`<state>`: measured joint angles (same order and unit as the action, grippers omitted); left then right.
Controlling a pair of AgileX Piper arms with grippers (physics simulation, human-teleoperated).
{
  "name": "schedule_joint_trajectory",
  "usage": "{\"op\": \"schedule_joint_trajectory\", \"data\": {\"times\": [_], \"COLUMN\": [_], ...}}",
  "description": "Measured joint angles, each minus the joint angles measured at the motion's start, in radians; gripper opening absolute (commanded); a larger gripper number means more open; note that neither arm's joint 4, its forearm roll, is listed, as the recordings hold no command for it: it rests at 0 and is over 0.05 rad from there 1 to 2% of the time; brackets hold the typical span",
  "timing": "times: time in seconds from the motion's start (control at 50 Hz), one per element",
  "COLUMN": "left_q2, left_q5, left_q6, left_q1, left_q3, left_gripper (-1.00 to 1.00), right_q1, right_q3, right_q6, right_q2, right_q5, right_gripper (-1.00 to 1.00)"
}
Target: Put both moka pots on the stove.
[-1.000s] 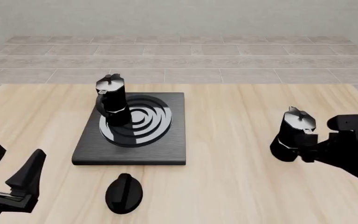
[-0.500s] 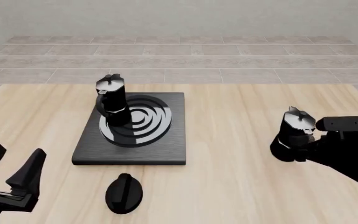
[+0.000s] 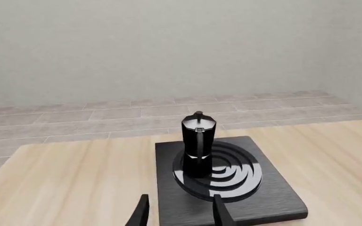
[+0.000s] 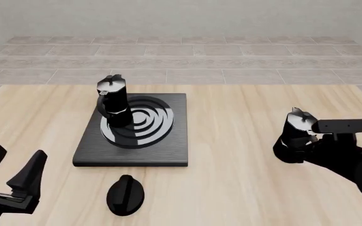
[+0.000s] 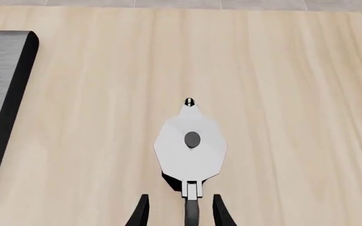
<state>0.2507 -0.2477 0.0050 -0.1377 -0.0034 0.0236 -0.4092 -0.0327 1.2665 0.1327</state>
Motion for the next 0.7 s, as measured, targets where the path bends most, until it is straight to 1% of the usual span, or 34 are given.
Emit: {"op": "schedule_joint_trajectory", "data": {"times": [0.14,0.16,0.48,0.7], "left_q2": [-0.004,-0.004,-0.007,-0.004], "left_q5": [0.003,0.004,0.007,0.005], "left_q6": [0.0,0.0,0.0,0.0], "left_q1": [0.0,0.0,-0.001,-0.001], "left_q3": [0.0,0.0,0.0,-0.001], "left_gripper": [1.0,1.0,1.0,1.0], "right_q1": [0.008,0.009,0.02,0.019], "right_q3": [-0.002,-0.003,-0.009,-0.037], "right_q6": [-0.005,-0.005,-0.023,-0.042], "right_q2": [0.024,0.026,0.032,-0.037], "right_q5": [0.019,0.021,0.025,-0.025], "right_gripper": [1.0,-1.0,-1.0,-1.0]}}
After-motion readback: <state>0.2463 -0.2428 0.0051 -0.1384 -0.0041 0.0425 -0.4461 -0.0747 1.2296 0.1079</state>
